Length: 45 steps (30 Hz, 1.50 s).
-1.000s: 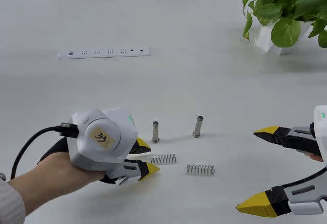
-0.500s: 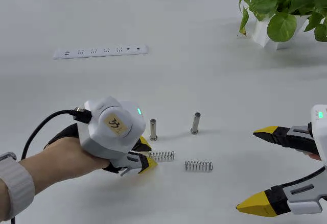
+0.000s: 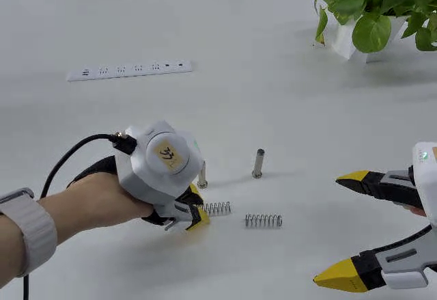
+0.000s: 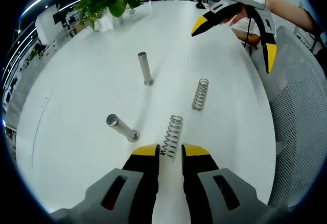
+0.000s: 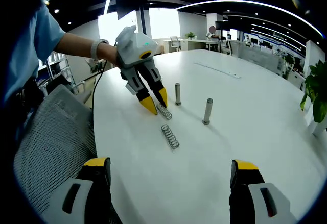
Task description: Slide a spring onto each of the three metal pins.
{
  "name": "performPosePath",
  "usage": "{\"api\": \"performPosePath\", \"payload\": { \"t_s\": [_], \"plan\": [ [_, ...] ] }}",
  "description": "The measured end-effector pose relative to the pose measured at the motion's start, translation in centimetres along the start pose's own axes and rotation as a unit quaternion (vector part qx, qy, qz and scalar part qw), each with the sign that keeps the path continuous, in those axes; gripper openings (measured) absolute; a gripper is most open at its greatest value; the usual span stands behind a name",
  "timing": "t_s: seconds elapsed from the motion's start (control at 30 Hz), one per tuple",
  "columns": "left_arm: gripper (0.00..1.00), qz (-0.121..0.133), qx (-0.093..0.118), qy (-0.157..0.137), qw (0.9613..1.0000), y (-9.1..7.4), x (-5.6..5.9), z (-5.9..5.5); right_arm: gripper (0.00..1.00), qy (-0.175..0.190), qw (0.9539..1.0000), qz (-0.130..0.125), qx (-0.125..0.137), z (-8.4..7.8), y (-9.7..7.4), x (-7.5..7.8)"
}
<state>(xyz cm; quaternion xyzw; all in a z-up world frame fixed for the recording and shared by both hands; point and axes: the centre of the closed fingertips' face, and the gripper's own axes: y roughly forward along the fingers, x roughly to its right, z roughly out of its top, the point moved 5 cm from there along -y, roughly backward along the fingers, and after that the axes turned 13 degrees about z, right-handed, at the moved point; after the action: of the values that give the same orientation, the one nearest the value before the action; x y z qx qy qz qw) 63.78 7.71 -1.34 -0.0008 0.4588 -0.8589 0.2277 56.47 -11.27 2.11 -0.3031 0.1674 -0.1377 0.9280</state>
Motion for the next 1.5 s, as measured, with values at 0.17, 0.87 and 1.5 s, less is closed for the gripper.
{"api": "performPosePath", "payload": {
  "t_s": [0.17,0.87,1.5],
  "plan": [
    [0.13,-0.007,-0.012,0.002,0.9999,0.0,-0.1,0.0,0.97,0.002,1.0000,0.000,0.000,-0.2,0.0,-0.1],
    [0.07,-0.008,-0.070,0.024,0.9972,0.0,-0.1,0.3,0.97,0.007,1.0000,0.002,-0.003,-0.4,0.3,-0.3],
    [0.06,0.046,0.045,-0.046,0.9969,-1.1,1.0,-0.3,0.93,0.003,0.9998,0.013,0.013,0.5,1.0,-0.7]
  ]
}}
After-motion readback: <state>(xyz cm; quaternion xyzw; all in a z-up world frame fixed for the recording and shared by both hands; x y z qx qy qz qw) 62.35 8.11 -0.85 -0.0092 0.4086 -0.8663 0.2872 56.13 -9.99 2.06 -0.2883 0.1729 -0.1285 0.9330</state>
